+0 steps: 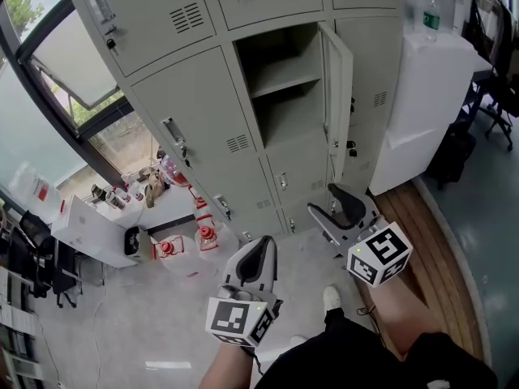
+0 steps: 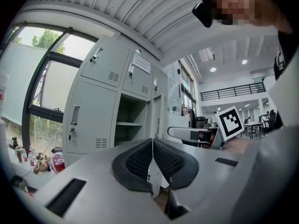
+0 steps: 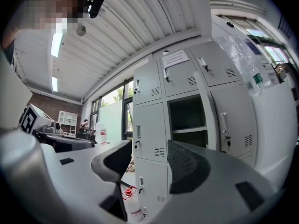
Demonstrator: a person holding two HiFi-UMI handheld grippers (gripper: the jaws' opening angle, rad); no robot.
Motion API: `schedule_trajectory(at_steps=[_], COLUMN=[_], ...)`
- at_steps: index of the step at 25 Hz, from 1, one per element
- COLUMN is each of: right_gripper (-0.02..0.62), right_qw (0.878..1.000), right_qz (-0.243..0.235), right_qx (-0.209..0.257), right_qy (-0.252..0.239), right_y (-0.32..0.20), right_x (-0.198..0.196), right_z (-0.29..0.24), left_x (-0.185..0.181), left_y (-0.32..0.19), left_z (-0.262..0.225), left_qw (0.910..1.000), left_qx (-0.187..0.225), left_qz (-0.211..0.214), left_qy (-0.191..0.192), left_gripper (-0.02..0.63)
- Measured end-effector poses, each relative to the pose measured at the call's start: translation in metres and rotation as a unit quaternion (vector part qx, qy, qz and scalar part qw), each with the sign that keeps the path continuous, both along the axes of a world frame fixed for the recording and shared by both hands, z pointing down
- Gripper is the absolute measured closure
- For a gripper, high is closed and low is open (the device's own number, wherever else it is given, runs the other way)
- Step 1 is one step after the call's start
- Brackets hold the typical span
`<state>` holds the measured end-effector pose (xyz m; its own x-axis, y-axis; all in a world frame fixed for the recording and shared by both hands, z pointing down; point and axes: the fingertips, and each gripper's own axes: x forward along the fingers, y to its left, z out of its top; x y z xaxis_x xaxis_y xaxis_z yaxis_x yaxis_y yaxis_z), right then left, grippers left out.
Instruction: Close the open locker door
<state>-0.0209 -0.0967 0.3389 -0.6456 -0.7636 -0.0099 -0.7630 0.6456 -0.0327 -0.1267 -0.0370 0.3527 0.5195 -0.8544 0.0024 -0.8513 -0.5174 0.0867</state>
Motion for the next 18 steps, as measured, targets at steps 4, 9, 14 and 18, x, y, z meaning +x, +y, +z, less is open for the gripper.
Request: schedule_trajectory(at_steps=[4,9,14,18], right_gripper=[0.319,0.318,0.319,0.319], right_qw=[1.000,0.999,0.999,0.999], right_qz=[0.018,0.030,0.041,0.044], right_qx=[-0.003,-0.009,-0.013,-0.017], right_qy=[0.000,0.009,0.013,0.014], right_y=[-0.021,-0.042,-0.059,-0.074], right_x=[0.023,0.046,0.064,0.075], right_z=[-0.001,0.002,0.005,0.009], left_x=[0.016,0.035,0.049,0.058], left_y=[-0.019,-0.041,-0.058,-0.073], left_z=[0.002,0.005,0.009,0.012], left_qw=[0.9999,0.9997,0.9994,0.9994], left_qx=[-0.003,-0.007,-0.011,-0.017], left_qz=[0.010,0.021,0.031,0.030], left_qy=[0.002,0.003,0.005,0.007], left_gripper=[0.586,0.586,0.586,0.586])
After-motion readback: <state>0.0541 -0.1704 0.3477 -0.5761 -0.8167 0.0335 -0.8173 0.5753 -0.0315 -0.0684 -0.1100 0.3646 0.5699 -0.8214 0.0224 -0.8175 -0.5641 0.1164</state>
